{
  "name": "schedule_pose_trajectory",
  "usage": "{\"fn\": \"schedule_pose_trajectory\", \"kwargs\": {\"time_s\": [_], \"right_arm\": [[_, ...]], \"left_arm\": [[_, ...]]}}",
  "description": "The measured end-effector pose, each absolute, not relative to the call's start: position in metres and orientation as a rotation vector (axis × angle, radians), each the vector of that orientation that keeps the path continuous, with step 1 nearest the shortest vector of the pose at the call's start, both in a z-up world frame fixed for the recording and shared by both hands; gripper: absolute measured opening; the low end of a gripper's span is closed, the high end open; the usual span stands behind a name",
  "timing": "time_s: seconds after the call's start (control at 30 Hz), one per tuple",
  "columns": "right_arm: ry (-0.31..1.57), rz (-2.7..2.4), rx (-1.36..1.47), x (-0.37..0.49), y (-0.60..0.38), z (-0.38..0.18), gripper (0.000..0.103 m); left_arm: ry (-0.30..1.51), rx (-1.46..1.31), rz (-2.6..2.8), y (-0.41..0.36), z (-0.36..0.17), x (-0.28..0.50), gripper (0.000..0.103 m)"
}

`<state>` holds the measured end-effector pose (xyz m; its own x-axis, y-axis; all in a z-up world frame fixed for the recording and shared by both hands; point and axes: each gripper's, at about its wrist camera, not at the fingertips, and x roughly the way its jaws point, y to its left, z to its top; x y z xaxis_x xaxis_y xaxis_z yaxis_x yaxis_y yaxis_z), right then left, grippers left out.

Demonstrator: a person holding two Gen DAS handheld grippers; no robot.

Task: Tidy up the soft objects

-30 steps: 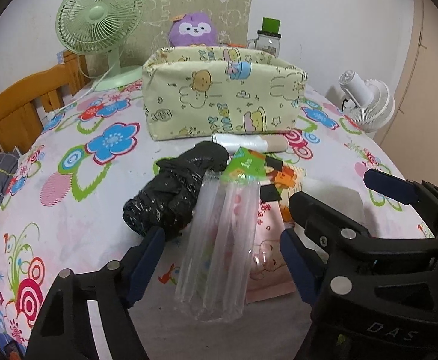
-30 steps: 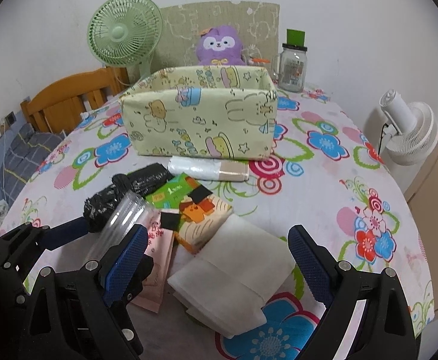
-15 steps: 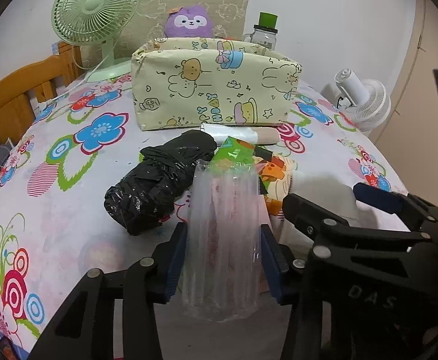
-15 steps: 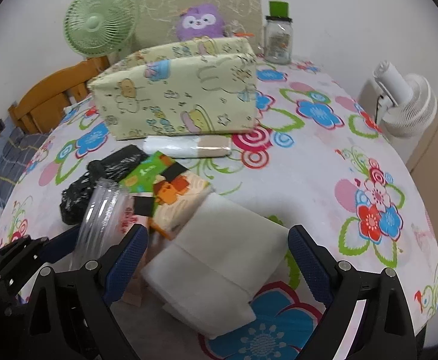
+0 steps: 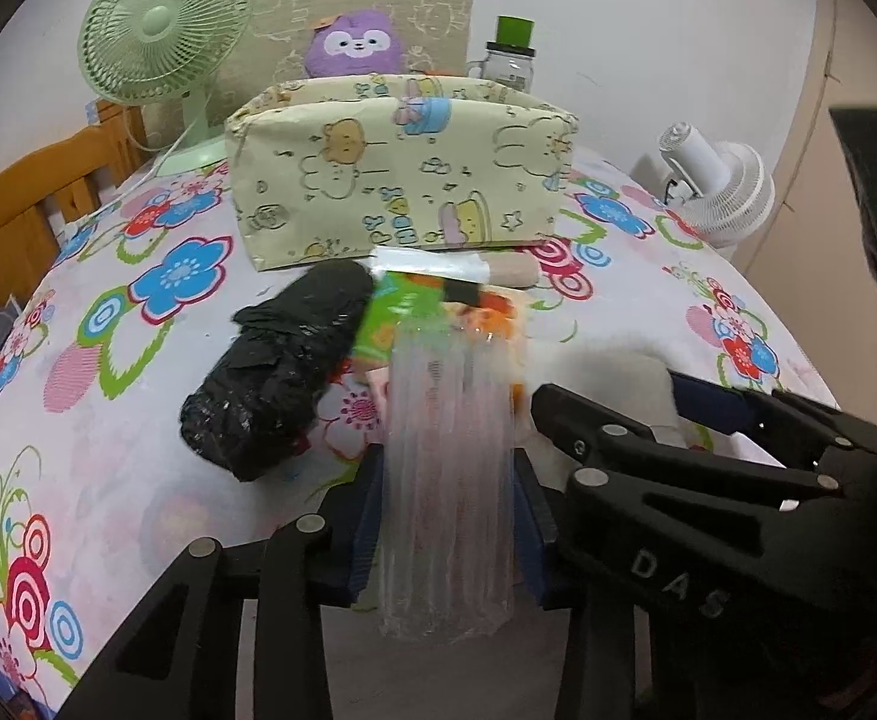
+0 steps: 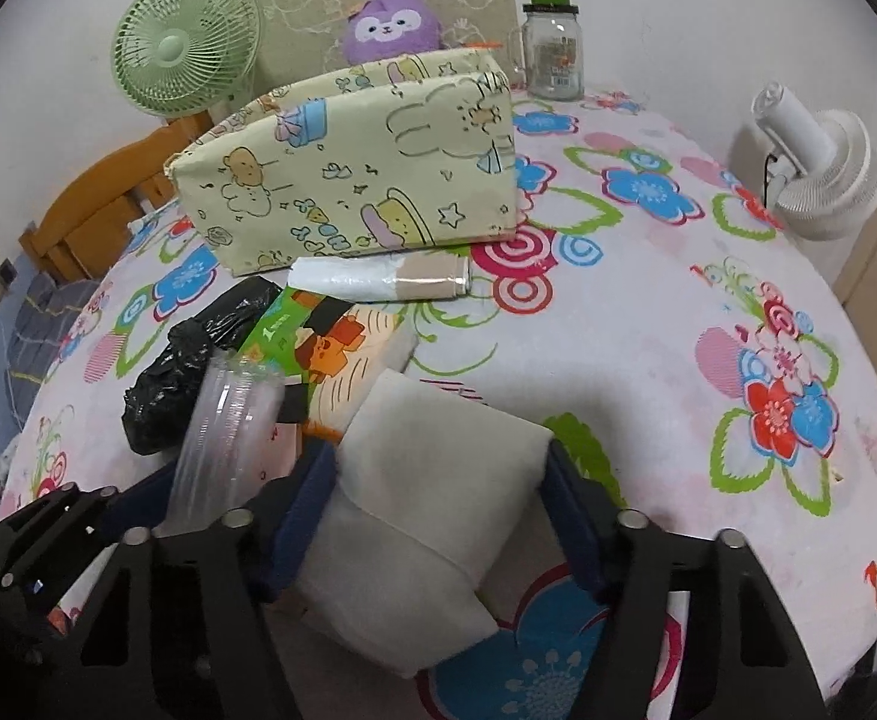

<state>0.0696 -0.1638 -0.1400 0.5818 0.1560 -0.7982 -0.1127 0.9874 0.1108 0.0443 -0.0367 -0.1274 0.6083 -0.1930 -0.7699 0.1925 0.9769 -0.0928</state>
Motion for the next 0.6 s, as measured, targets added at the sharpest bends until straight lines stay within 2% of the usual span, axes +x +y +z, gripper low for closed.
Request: {"fn": "schedule_pose_trajectory", "kwargs": {"time_s": [0.03, 0.07, 0.37, 0.6], "right_arm": [[0.924, 0.144, 0.032, 0.069, -0.162, -0.138, 0.049], [0.906, 0.106, 0.005, 0.067, -0.162, -0.136, 0.045], [0.889, 0.121, 0.038, 0.066, -0.17, -0.128, 0.034], [0.863, 0.12, 0.032, 0.062, -0.169, -0.117, 0.032]], "left_arm": [[0.888, 0.007, -0.219, -0.038, -0.127, 0.044, 0.038], [0.884, 0.005, -0.222, -0.038, -0.127, 0.044, 0.037], [0.866, -0.004, -0.232, -0.036, -0.12, 0.045, 0.031], [0.862, 0.0, -0.228, -0.039, -0.112, 0.045, 0.03]]}}
